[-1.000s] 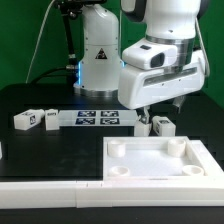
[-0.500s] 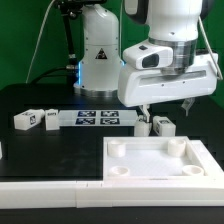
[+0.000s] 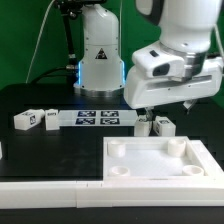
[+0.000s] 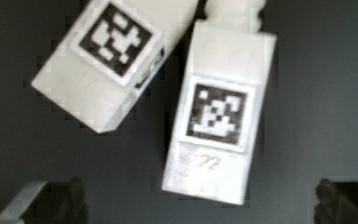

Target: Assemble one leg

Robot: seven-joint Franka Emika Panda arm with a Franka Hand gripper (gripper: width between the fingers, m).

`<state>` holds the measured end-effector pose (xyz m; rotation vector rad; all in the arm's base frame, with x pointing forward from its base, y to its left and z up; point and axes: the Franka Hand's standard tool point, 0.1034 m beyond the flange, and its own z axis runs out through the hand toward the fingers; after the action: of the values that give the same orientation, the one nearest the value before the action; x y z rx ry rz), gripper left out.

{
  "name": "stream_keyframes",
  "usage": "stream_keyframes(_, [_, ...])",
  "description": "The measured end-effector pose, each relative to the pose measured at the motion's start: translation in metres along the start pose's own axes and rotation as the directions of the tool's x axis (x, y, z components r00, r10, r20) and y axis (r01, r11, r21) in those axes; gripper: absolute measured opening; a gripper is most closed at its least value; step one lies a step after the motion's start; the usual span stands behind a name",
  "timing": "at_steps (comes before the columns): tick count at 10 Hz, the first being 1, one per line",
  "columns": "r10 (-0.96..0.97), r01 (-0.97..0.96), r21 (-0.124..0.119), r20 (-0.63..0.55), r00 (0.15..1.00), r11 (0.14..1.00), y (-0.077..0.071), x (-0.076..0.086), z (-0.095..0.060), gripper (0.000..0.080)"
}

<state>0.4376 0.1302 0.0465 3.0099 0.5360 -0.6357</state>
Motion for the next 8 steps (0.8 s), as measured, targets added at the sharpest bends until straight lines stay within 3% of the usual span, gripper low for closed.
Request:
stream_keyframes(5, [-0.019,0.006,0.034,0.401,0.916,0.999,-0.003,-0.004,0.009,0.0649])
stream_keyframes(6, [-0.029,0.008,0.042,0.508,0.861,0.999,-0.005,-0.014,0.01,0.0649])
stream_keyframes(8, [-0.044,0.011,0.057,0.621,0.783,0.998,-0.009,-0.009,0.018,0.0649])
